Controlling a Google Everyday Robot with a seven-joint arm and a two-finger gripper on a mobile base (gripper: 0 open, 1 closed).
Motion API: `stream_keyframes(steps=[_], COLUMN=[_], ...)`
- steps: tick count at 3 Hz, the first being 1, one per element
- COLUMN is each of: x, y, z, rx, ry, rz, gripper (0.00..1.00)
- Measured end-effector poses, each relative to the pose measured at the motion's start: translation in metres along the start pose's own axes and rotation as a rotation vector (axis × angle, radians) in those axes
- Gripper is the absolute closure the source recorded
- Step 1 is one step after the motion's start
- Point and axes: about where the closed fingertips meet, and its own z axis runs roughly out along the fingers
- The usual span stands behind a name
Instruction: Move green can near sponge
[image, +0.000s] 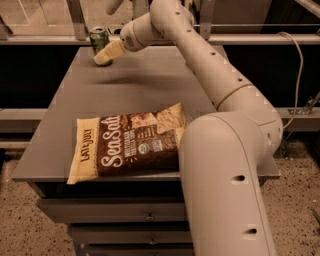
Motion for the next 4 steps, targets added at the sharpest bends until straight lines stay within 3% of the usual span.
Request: stream_keyframes(steps=[2,3,4], x=[-0.028,-0.034,-0.034], y=[-0.007,-0.006,-0.011], z=[0.040,0.052,0.055], rx=[0.030,0.035,0.053], ry=[-0.065,-0.079,-0.091], rz=[0.018,0.017,0.024], gripper=[0.02,0.24,0.56])
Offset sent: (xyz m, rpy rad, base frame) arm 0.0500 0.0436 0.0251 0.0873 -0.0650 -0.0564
